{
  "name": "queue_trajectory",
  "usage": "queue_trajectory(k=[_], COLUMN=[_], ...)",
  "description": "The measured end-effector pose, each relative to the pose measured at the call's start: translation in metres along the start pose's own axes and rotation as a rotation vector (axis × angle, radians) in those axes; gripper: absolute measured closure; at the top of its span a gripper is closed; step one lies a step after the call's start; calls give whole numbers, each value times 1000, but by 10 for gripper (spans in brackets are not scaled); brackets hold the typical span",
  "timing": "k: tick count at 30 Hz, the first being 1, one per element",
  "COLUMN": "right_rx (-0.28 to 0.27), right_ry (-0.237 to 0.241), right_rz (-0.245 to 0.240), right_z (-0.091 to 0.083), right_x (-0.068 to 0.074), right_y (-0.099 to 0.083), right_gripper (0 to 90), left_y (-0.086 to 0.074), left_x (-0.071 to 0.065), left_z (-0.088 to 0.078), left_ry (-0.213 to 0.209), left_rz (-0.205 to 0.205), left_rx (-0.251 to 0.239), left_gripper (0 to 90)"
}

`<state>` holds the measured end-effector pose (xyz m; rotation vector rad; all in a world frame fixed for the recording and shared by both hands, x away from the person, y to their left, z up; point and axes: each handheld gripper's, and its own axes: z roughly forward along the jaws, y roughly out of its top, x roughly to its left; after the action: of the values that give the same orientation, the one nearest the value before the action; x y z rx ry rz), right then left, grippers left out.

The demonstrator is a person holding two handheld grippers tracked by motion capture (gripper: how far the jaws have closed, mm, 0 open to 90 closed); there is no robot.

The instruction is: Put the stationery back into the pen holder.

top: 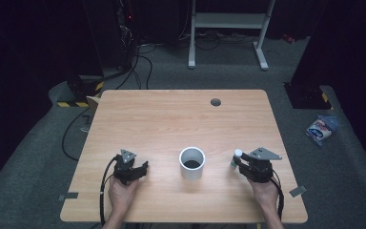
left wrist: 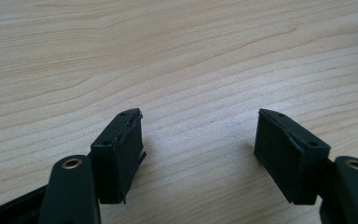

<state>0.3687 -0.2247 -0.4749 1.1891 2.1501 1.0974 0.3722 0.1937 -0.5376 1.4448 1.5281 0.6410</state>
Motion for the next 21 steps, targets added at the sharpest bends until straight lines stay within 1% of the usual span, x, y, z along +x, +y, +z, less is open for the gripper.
queue_trajectory(k=[4,6,7,9,14,15,18,19,20,21], right_rx=[-19,-24,-29,-30,-47,-53,-59,-59,-59,-62], right_ry=[3,7,10,16,33,50,60,74,74,88], right_rz=[-2,5,-2,3,-2,1,-4,3,3,-8], right_z=[-4,-5,-7,-9,-12,-14,-15,-17,-17,-17], right_x=[0,1,2,3,6,8,10,12,12,13], right_y=[2,3,5,7,11,13,15,18,18,21], right_gripper=[646,646,646,646,646,646,646,646,646,646], left_y=[0,0,0,0,0,0,0,0,0,0], left_x=[0,0,0,0,0,0,0,0,0,0], left_z=[0,0,0,0,0,0,0,0,0,0], left_ry=[0,0,0,0,0,0,0,0,0,0], left_rz=[0,0,-1,0,-1,0,0,0,0,-2], left_rx=[0,0,0,0,-1,0,0,0,0,-2], left_gripper=[321,321,321,321,321,321,321,321,321,321])
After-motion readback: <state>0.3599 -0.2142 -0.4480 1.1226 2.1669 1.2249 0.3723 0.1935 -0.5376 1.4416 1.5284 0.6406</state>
